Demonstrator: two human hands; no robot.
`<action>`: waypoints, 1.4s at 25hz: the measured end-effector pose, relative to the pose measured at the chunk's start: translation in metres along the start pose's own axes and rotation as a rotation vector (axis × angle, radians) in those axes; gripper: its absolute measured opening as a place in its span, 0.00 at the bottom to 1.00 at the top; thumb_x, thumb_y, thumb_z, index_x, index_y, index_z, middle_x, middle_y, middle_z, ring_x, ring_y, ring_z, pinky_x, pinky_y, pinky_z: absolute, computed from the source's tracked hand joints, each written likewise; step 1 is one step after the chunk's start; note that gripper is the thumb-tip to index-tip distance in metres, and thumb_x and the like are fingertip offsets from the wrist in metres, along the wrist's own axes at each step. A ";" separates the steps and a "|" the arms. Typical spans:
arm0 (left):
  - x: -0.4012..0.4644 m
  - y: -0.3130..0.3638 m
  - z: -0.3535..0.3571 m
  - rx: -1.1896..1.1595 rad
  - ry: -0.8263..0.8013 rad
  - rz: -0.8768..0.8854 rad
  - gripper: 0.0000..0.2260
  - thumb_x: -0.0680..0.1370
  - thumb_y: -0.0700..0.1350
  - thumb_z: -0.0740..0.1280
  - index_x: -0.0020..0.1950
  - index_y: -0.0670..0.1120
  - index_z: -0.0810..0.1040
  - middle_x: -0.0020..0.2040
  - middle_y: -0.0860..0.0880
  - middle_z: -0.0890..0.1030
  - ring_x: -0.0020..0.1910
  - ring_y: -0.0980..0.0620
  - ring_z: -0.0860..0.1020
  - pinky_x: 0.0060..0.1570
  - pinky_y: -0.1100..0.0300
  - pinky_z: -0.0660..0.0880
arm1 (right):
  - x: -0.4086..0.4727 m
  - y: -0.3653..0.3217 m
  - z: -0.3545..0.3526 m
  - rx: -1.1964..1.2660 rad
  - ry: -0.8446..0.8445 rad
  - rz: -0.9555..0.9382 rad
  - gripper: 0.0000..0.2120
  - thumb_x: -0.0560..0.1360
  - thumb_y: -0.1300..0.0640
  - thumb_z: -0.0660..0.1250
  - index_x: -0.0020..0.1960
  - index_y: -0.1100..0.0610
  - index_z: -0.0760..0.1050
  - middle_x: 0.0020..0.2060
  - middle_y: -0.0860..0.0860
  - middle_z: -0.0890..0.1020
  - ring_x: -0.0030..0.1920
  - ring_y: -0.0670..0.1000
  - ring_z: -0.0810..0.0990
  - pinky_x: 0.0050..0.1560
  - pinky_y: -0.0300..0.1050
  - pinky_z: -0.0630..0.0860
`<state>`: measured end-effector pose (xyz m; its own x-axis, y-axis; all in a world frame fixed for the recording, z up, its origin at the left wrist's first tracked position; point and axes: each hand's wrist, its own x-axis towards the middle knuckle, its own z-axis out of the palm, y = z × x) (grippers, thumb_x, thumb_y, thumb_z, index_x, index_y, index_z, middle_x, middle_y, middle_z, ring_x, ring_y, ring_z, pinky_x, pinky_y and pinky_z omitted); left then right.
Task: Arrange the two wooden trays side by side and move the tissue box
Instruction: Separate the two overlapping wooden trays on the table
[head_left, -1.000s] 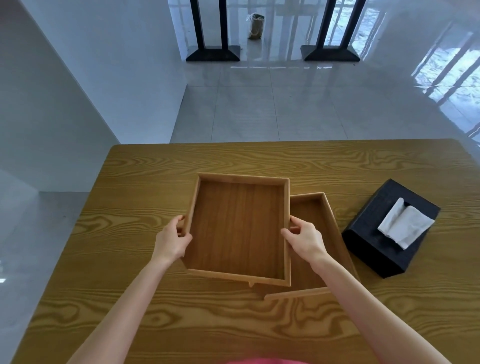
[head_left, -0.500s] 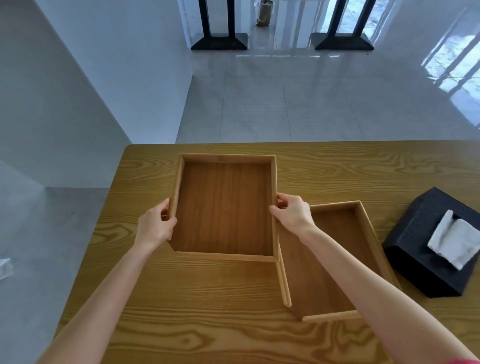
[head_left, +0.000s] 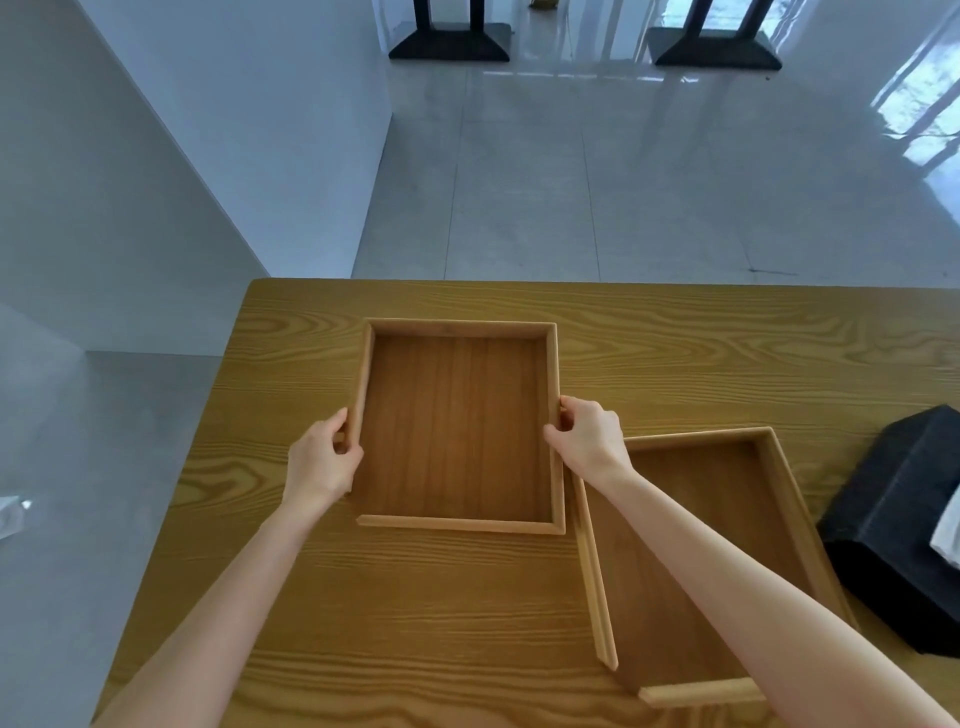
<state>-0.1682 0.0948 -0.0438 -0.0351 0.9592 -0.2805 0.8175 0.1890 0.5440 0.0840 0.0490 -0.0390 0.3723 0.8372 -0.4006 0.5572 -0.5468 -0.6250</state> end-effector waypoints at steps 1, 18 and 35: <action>0.002 -0.001 0.002 0.008 -0.005 -0.006 0.22 0.75 0.39 0.63 0.69 0.39 0.64 0.65 0.39 0.73 0.63 0.43 0.72 0.63 0.54 0.67 | 0.002 -0.001 0.001 -0.024 0.003 0.001 0.07 0.72 0.64 0.61 0.47 0.67 0.75 0.37 0.60 0.80 0.36 0.55 0.75 0.44 0.54 0.79; 0.011 -0.007 0.012 0.087 0.010 0.045 0.21 0.75 0.39 0.62 0.68 0.40 0.65 0.62 0.40 0.77 0.54 0.42 0.78 0.48 0.59 0.72 | 0.005 -0.002 0.010 -0.264 0.016 -0.128 0.14 0.73 0.66 0.62 0.58 0.62 0.71 0.41 0.58 0.81 0.41 0.58 0.80 0.37 0.45 0.72; -0.010 -0.004 0.032 0.047 -0.015 0.056 0.21 0.76 0.39 0.62 0.68 0.41 0.65 0.61 0.40 0.77 0.54 0.43 0.78 0.47 0.61 0.70 | -0.016 0.025 0.001 -0.242 0.081 -0.132 0.26 0.74 0.64 0.62 0.71 0.60 0.61 0.49 0.59 0.82 0.48 0.58 0.81 0.46 0.48 0.78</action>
<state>-0.1528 0.0779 -0.0686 0.0199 0.9647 -0.2627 0.8439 0.1247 0.5218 0.0916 0.0218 -0.0489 0.3372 0.9032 -0.2657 0.7618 -0.4276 -0.4866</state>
